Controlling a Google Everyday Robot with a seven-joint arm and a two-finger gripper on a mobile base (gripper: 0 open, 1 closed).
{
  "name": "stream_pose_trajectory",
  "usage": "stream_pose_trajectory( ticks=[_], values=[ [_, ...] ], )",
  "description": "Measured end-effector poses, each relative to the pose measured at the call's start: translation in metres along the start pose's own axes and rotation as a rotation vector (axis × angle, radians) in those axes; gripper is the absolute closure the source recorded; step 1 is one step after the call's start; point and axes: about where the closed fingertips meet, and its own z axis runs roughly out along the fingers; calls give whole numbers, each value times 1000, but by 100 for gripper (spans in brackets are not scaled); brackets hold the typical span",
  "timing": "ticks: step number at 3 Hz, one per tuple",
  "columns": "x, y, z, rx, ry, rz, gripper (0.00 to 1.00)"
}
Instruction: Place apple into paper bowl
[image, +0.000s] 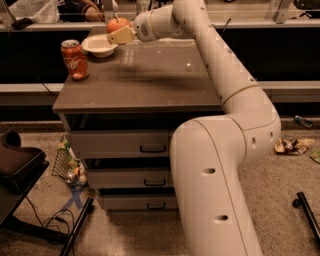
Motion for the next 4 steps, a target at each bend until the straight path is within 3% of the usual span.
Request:
stream_pose_trajectory(
  ticks=[1, 2, 3, 4],
  values=[
    [-6, -5, 30, 31, -12, -10, 100],
    [-18, -18, 58, 94, -45, -20, 100],
    [-17, -18, 60, 92, -44, -21, 100],
    [-19, -16, 82, 81, -78, -18, 100]
  ],
)
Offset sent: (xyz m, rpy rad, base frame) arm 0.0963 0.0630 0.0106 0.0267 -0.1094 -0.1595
